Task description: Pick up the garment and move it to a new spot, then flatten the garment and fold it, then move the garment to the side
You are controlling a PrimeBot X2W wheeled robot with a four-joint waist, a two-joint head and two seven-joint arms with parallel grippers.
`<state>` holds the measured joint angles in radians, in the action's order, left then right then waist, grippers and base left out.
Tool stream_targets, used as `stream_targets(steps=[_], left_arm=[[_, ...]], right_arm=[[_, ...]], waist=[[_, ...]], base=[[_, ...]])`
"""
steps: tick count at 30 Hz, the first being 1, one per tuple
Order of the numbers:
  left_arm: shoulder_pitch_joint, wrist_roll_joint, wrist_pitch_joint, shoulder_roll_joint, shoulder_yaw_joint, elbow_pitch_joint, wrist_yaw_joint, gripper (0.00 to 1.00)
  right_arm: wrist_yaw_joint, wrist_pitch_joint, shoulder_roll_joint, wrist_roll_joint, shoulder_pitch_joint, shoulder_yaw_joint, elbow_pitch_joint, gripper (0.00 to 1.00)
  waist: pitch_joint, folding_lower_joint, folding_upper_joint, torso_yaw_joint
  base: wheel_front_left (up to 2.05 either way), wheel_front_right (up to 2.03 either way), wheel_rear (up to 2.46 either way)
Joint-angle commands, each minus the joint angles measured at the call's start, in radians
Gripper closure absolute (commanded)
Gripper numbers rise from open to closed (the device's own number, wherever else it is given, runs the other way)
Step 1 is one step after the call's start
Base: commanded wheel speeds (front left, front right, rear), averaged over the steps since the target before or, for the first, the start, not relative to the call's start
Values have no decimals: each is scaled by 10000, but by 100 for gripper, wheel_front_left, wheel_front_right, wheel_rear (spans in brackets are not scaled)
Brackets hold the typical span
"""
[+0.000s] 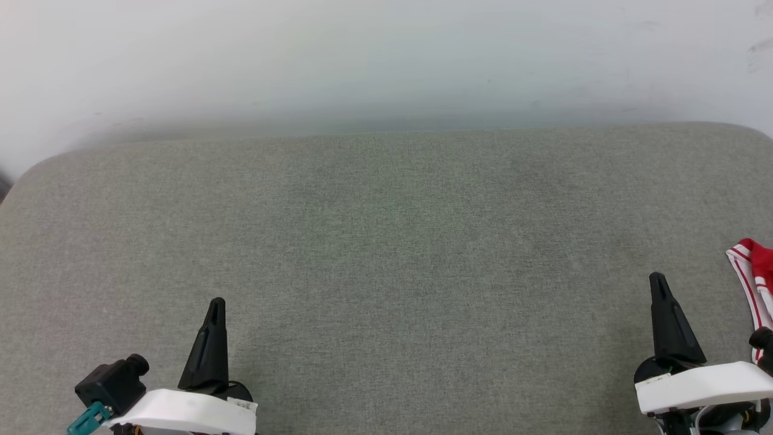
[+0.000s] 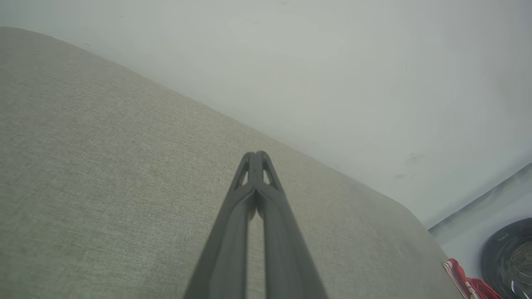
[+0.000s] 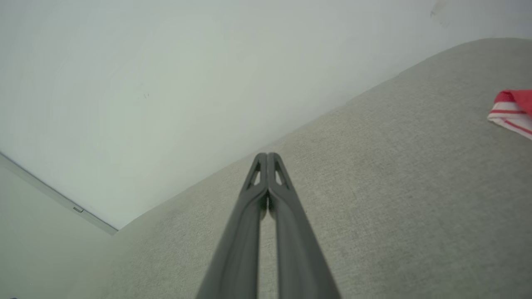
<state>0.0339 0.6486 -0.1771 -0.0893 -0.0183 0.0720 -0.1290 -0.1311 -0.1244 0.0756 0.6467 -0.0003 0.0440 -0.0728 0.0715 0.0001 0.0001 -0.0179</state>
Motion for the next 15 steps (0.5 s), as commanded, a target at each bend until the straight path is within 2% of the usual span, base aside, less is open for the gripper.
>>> stream_targets(steps=[1, 15], left_arm=[[-266, 303, 47, -95, 67, -59, -3, 100], [-517, 2305, 507, -110, 173, 287, -9, 100]], right_arm=[[1, 29, 94, 301, -280, 6, 68, 100], [2, 417, 112, 2283, -455, 37, -279, 100]], waist=[[-5, -1, -1, 2], [-98, -1, -1, 26]], base=[[0, 0, 0], [0, 0, 0]])
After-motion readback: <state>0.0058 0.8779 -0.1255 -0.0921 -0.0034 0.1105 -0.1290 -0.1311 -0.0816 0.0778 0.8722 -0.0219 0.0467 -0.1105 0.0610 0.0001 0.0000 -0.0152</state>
